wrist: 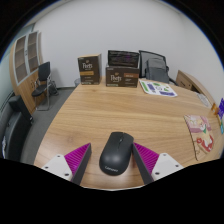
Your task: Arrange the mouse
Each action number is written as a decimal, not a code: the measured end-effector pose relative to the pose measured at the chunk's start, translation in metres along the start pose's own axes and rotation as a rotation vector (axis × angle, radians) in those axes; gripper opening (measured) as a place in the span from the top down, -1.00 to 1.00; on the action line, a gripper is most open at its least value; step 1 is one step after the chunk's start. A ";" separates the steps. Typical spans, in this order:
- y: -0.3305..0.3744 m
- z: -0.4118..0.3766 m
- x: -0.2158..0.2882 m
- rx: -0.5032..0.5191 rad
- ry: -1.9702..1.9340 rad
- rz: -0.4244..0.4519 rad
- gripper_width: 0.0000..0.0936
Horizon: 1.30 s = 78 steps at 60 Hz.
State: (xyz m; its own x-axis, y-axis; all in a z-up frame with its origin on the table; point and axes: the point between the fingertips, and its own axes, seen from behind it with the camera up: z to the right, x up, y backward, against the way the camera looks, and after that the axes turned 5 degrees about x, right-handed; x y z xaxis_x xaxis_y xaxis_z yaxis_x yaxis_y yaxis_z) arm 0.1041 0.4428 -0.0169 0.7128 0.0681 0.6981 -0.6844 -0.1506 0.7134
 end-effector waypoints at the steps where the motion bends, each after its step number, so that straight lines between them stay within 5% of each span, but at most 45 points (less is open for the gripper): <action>1: -0.001 -0.001 0.001 0.001 0.001 0.000 -0.85; 11: -0.005 -0.005 0.004 0.008 0.007 -0.013 -0.79; 16: -0.007 -0.002 0.006 -0.001 0.001 -0.015 -0.53; 20: -0.008 0.003 0.006 -0.019 -0.010 -0.013 -0.13; 41: -0.006 0.004 0.005 -0.045 -0.037 -0.067 0.28; 61: 0.024 0.009 0.023 -0.036 -0.039 -0.049 0.34; 78: 0.106 0.124 0.126 -0.119 -0.082 0.103 0.34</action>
State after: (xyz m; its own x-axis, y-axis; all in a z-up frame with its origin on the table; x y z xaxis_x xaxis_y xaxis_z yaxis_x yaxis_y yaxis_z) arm 0.1397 0.3134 0.1391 0.6446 -0.0235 0.7642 -0.7645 -0.0347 0.6437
